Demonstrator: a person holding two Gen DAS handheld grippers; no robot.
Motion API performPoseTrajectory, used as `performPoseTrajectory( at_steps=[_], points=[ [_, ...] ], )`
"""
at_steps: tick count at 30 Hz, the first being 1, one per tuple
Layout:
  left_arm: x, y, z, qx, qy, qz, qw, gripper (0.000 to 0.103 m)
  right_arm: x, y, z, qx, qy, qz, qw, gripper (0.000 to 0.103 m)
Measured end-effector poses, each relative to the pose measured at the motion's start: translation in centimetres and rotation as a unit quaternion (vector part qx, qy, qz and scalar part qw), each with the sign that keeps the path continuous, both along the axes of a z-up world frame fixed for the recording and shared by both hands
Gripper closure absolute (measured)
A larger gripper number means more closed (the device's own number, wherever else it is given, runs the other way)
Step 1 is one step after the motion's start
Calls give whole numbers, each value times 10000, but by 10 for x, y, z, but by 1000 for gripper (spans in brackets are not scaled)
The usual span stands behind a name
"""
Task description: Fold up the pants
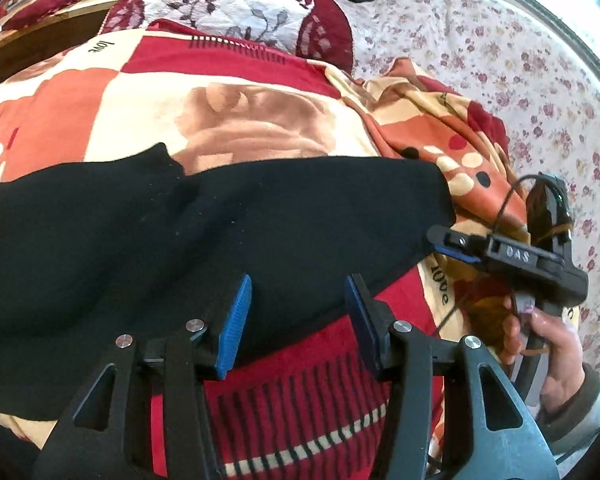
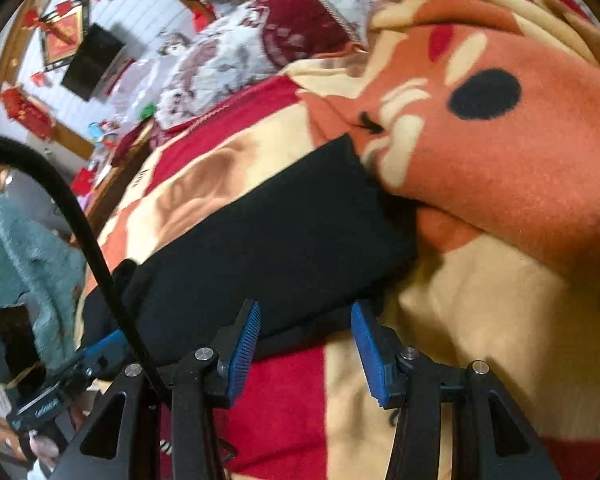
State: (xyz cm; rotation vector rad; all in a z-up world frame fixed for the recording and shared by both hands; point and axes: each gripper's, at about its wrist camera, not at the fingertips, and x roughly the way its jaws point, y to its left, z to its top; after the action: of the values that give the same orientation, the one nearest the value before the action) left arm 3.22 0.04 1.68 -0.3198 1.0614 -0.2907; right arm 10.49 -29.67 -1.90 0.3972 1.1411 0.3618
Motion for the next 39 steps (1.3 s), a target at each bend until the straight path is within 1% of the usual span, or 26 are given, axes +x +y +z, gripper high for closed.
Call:
performPoseTrajectory(
  at_steps=[3,6,7,8,9,12,14,17,20,22,23,25,27,29,32,34,36,38,39],
  points=[
    [-3,-1,0,21,-13,-26,10000,55,5,-8,-7,398,83,-194,9990,57],
    [-4,1,-2,-6,48,-7,10000,55,11,-7,-11,581,169,-321,9977,59],
    [-4,0,-4,-5,64,-5,10000,55,12,-5,-11,626,135,-321,9974,62],
    [-3,0,-4,8,77,0,10000,55,13,-3,-9,631,39,-256,9977,74],
    [-3,-1,-6,21,99,0,9999,55,12,-1,-6,568,-35,-181,9982,89],
    [-1,-3,-13,-10,204,-10,9998,55,8,4,5,378,-272,38,9989,97],
    [-2,-1,-14,-80,269,38,9996,55,4,5,12,221,-384,92,9990,98],
    [-8,2,-7,-186,203,66,9996,55,-4,-2,24,160,-541,110,9983,99],
    [-15,7,2,-132,73,87,9998,55,-10,-5,31,62,-548,115,9984,99],
    [-19,10,5,-130,11,118,9998,55,-10,-4,30,-195,-509,146,9984,99],
    [-19,11,4,-115,16,145,9998,55,-8,-4,24,-294,-406,103,9987,99],
    [-18,14,1,-101,69,230,9997,55,-2,-4,10,-204,-197,65,9996,99],
    [-18,17,-3,-203,122,336,9992,55,5,-2,-9,-258,132,59,9996,97],
    [-18,18,-6,-209,182,343,9990,55,3,-3,-13,-116,261,4,9996,90],
    [-19,15,-7,-123,172,280,9994,55,-5,-11,-2,149,171,-147,9996,62],
    [-19,14,-5,-139,136,241,9995,55,-12,-18,6,407,112,-262,9988,61],
    [-18,12,-1,-206,83,162,9996,54,-20,-18,11,445,91,-284,9986,58],
    [-16,9,2,-219,58,62,9997,45,-26,-14,7,540,169,-160,9983,58],
    [-15,8,3,-219,51,37,9997,45,-27,-11,7,530,210,-127,9983,58]
  ],
)
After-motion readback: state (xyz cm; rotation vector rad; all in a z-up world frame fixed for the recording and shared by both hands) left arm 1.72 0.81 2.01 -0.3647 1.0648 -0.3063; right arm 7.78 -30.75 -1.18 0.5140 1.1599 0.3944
